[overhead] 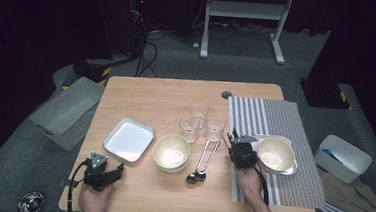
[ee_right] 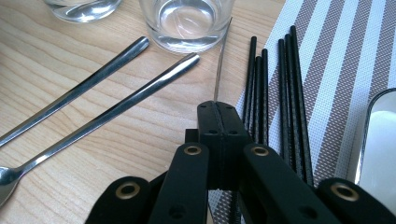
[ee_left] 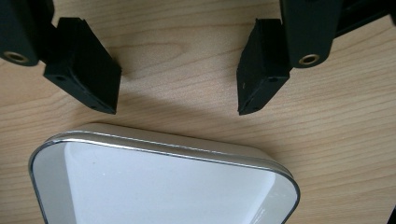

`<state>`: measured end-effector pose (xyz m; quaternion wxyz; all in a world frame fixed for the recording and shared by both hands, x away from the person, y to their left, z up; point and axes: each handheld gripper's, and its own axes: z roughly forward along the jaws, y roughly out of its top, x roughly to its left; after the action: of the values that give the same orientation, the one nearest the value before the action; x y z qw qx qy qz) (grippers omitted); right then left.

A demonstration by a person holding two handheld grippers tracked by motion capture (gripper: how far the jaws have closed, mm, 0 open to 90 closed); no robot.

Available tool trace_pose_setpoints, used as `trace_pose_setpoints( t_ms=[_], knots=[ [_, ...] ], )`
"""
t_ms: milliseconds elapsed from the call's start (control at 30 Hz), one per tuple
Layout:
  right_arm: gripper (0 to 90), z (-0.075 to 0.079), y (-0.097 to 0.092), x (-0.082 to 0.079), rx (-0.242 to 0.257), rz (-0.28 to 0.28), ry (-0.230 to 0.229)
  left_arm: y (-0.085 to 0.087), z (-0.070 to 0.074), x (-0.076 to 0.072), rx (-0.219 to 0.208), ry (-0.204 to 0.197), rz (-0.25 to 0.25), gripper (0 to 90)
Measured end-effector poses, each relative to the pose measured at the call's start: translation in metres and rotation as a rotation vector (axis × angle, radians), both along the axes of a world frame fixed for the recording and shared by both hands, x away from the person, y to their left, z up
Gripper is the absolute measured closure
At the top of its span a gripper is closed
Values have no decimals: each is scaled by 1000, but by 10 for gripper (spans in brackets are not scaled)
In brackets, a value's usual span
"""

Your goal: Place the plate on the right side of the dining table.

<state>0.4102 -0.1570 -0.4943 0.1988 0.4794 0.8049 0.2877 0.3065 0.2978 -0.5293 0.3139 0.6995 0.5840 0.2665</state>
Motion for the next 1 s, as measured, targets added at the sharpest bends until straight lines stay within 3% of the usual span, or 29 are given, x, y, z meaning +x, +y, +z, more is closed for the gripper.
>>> trace_pose_setpoints(
  t_ms=[1000],
  knots=[
    [900,7,-7,-5,15,5,-25,0,0,0,0,0,0,309]
  ],
)
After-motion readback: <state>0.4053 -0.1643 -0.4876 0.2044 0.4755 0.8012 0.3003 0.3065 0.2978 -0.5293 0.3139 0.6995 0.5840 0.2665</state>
